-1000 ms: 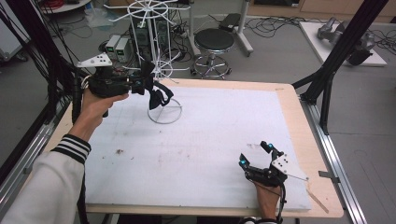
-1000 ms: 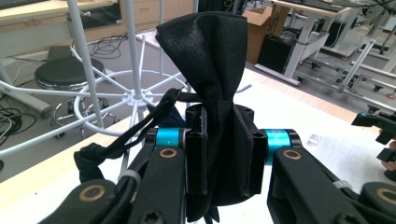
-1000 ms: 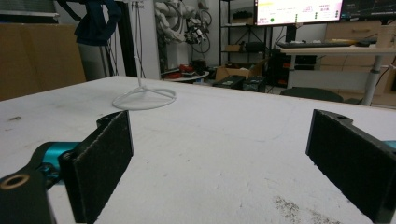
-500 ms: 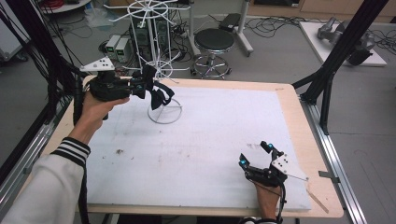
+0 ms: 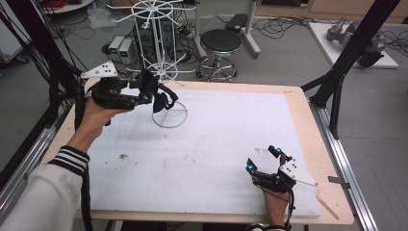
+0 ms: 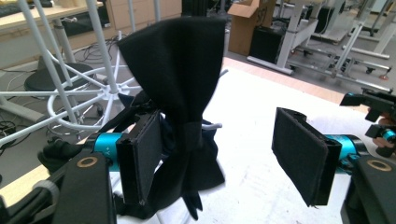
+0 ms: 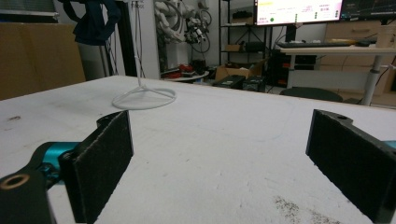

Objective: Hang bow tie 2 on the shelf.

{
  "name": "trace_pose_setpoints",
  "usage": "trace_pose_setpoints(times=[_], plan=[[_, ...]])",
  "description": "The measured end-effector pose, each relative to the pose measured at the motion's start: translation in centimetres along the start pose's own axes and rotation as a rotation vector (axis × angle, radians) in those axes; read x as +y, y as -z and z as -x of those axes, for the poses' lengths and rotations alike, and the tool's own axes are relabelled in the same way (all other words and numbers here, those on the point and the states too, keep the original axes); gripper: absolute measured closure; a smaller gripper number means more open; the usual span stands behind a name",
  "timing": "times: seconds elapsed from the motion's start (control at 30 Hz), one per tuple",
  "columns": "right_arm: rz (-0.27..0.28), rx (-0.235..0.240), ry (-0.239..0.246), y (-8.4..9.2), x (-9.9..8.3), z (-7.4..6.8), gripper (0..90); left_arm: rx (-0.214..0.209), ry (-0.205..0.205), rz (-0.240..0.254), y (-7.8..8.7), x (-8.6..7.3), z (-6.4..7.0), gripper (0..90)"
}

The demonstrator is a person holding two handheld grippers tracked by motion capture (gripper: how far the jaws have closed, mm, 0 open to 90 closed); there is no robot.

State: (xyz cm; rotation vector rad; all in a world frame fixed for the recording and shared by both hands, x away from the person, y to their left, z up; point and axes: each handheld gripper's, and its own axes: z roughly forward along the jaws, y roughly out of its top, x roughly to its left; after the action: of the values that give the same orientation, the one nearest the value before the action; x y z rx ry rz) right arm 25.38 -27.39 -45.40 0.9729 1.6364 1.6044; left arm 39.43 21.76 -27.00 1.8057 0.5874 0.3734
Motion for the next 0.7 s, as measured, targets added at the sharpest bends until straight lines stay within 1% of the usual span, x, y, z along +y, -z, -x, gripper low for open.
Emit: trace_pose_setpoints(times=[0.07, 0.17, 0.27, 0.3, 0.33, 0.4, 0.53, 0.6, 0.7], plan=[[-0.002, 0.000, -0.004, 0.0, 0.0, 0.0, 6.7, 0.000, -0.016, -0.022, -0.1, 0.0, 0.2, 31.2], [0.001, 0.000, -0.001, 0.0, 0.0, 0.0, 6.7, -0.002, -0.024, -0.047, -0.2, 0.0, 0.6, 29.1], [0.000, 0.001, 0.000, 0.0, 0.0, 0.0, 6.7, -0.005, -0.028, -0.065, -0.2, 0.1, 0.9, 27.6], [0.000, 0.001, -0.001, 0.0, 0.0, 0.0, 6.7, -0.004, -0.024, -0.069, -0.2, 0.1, 1.0, 26.8], [0.000, 0.001, -0.001, 0.0, 0.0, 0.0, 6.7, -0.005, -0.029, -0.085, -0.2, 0.1, 1.1, 26.4], [-0.002, 0.002, -0.005, 0.0, 0.0, 0.0, 6.7, -0.001, -0.026, -0.104, -0.1, 0.1, 1.2, 24.4], [-0.001, 0.001, -0.002, 0.0, 0.0, 0.0, 6.7, 0.000, -0.036, -0.122, 0.2, 0.1, 1.4, 22.1], [0.000, 0.002, 0.000, 0.0, 0.0, 0.0, 6.7, -0.001, -0.031, -0.124, 0.3, 0.1, 1.5, 20.8], [0.001, 0.003, 0.000, 0.0, 0.0, 0.0, 6.7, -0.009, -0.037, -0.125, 0.5, -0.1, 1.6, 20.5]])
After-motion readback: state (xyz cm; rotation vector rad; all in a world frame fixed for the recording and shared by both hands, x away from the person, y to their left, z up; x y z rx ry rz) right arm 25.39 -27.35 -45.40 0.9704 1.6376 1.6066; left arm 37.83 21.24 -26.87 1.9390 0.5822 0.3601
